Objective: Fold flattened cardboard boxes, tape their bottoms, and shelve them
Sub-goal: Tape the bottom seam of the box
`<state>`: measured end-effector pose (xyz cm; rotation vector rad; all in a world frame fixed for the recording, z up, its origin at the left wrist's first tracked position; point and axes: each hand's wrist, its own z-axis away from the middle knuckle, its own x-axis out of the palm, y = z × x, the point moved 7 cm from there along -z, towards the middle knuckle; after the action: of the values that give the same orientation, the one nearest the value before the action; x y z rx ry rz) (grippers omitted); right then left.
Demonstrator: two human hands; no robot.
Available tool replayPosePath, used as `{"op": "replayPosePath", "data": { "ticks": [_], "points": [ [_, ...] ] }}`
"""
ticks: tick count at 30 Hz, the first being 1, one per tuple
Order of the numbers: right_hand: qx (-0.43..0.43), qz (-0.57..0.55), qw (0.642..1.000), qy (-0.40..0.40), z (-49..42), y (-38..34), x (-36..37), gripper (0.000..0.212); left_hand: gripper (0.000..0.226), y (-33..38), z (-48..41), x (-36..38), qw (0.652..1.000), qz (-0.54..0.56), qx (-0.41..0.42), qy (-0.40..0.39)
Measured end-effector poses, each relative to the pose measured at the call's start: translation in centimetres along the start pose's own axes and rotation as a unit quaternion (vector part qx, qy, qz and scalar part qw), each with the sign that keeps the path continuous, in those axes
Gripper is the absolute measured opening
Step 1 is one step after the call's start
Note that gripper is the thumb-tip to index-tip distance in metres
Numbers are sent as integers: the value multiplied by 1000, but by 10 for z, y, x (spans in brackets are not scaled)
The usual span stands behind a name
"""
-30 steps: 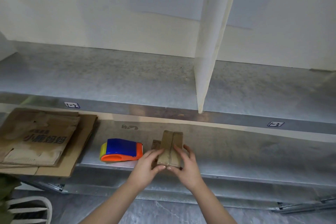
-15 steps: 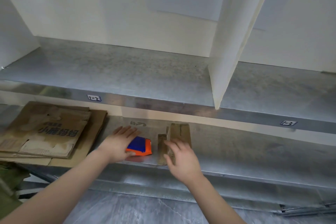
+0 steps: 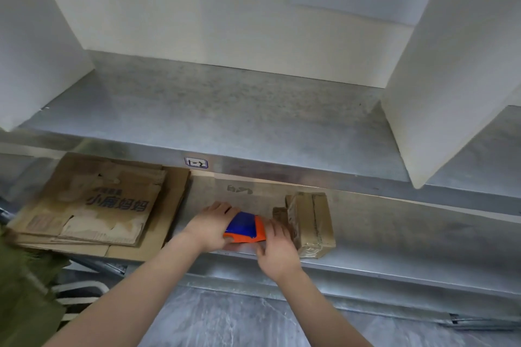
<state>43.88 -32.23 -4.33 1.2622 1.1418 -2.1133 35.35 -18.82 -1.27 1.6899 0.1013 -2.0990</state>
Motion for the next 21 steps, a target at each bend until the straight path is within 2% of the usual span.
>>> {"op": "replayPosePath", "data": {
  "ticks": [2,5,12,21],
  "points": [
    [45,-30,998,-11,1,9,5,61,59,-3,-4,0,1000,10,3,-6],
    [82,-63,995,-7,5,18,10,59,57,-6,-8,0,998,42,6,-42],
    [89,-108,990,15,12,21,12,57,57,-9,1,2,998,64,5,-29],
    [75,-109,991,8,20,18,13,54,62,-3,8,5,997,72,-18,-19]
  ]
}}
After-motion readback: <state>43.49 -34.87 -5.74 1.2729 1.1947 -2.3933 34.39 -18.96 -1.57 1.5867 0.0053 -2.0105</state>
